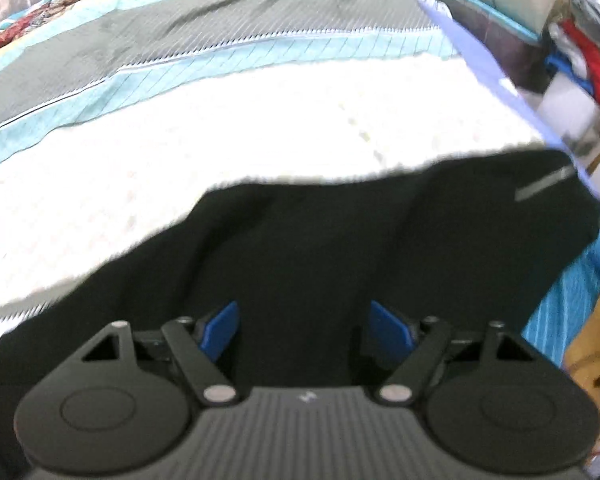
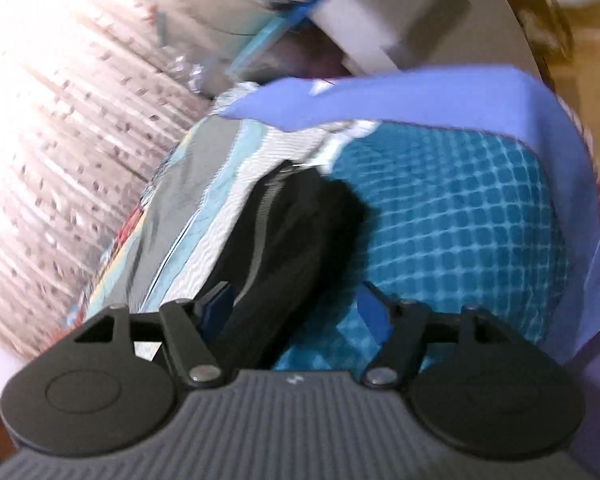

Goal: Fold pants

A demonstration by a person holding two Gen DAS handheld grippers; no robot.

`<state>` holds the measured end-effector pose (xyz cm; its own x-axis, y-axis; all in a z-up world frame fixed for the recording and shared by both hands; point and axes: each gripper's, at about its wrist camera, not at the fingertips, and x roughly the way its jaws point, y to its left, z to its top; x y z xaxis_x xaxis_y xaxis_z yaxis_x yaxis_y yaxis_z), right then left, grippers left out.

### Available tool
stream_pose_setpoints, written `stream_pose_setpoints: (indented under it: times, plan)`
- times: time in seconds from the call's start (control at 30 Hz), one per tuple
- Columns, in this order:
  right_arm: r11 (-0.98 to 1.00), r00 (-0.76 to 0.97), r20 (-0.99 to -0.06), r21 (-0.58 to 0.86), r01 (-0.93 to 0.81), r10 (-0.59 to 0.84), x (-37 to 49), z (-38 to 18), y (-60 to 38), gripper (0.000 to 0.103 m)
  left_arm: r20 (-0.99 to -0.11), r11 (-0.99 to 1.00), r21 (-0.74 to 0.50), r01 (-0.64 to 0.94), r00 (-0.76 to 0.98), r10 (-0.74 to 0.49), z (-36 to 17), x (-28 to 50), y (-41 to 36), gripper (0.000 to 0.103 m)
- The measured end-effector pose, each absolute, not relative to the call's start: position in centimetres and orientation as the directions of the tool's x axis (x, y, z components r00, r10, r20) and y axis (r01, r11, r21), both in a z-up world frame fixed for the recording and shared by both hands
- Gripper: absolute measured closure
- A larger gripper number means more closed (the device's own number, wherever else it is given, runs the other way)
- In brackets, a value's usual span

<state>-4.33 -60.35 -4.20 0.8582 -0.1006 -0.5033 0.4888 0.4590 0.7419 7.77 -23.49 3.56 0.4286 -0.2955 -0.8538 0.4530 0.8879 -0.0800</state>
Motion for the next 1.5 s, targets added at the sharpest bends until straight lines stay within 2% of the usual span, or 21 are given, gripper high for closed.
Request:
stream_pose_setpoints:
  times: [0.1,0.17,0.23,0.27,0.33,0.47,0.5,0.53,0.63,0.7,0.9,1.0,1.13,1.23,1.3,1.33,1.5]
  plan:
    - [0.403,0.897,-0.438,0.811,0.423,-0.06,-3.1,-5.2,-62.3,0.032,-0.838,0.897,-0.078,0.435,0.458,-0.295,3.3,10.8,-24.5,0.028]
    - [0.426,0.902,-0.428,0.808,0.408,-0.051,-1.0,-4.8,-62.9,0.033,-0.85,0.912,-0.076,0.402,0.452,-0.27,2.3,12.7,-25.3,0.029]
    - [0.473,0.891,-0.453,0.781,0.408,-0.02,1.1,-3.8,-63.1,0.059,-0.862,0.928,-0.068,0.365,0.446,-0.239,1.3,13.8,-25.0,0.029]
    - [0.5,0.884,-0.468,0.763,0.41,-0.012,1.8,-3.2,-63.0,0.092,-0.868,0.936,-0.06,0.347,0.445,-0.22,0.8,14.2,-25.2,0.03]
    - [0.549,0.9,-0.435,0.747,0.375,-0.023,2.1,-1.3,-63.1,0.092,-0.879,0.948,-0.056,0.313,0.435,-0.195,-0.1,14.5,-25.0,0.03]
    - [0.65,0.958,-0.281,0.717,0.253,-0.063,-0.2,1.8,-62.4,0.093,-0.877,0.954,-0.045,0.297,0.445,-0.18,-1.1,14.5,-25.0,0.03]
    - [0.659,0.956,-0.286,0.706,0.259,-0.07,-0.4,1.3,-62.4,0.093,-0.877,0.954,-0.029,0.298,0.45,-0.167,-1.4,14.4,-25.2,0.03]
    - [0.663,0.938,-0.336,0.685,0.303,-0.082,-0.2,0.3,-62.7,0.093,-0.875,0.954,-0.007,0.299,0.46,-0.151,-1.7,14.4,-25.6,0.029]
    - [0.553,0.82,-0.566,0.659,0.51,-0.082,1.1,-5.1,-64.9,0.093,-0.864,0.948,0.073,0.308,0.495,-0.094,-2.0,14.3,-26.9,0.027]
    - [0.477,0.87,-0.488,0.751,0.457,-0.066,-0.3,-5.9,-65.4,0.094,-0.862,0.95,0.086,0.301,0.501,-0.081,-1.9,14.2,-27.1,0.026]
    - [0.51,0.842,-0.532,0.702,0.497,-0.09,1.1,-4.9,-65.2,0.091,-0.865,0.966,0.054,0.254,0.494,-0.082,-1.8,15.5,-26.7,0.026]
    - [0.595,0.847,-0.524,0.653,0.469,-0.093,1.4,-3.3,-63.2,0.092,-0.874,0.974,-0.03,0.226,0.468,-0.135,-0.4,15.4,-25.7,0.029]
    - [0.874,0.865,-0.501,0.405,0.268,-0.033,3.7,1.2,-56.2,0.092,-0.845,0.941,-0.264,0.213,0.419,-0.332,2.1,14.7,-24.2,0.026]
    - [0.971,0.844,-0.536,0.213,0.111,0.021,5.1,2.1,-49.6,0.092,-0.809,0.887,-0.398,0.235,0.366,-0.46,3.2,13.6,-24.0,0.019]
    - [0.994,0.829,-0.559,0.1,0.032,0.03,5.8,1.3,-45.5,0.091,-0.792,0.857,-0.448,0.256,0.33,-0.513,3.3,13.0,-23.9,0.01]
    - [0.998,0.822,-0.568,0.058,-0.006,0.038,5.9,0.9,-43.7,0.091,-0.788,0.846,-0.467,0.259,0.313,-0.53,3.3,12.6,-23.8,0.01]
    - [0.985,0.788,-0.597,0.017,-0.174,0.15,5.6,-0.6,-37.1,0.093,-0.765,0.793,-0.554,0.254,0.221,-0.605,1.9,11.9,-22.8,0.005]
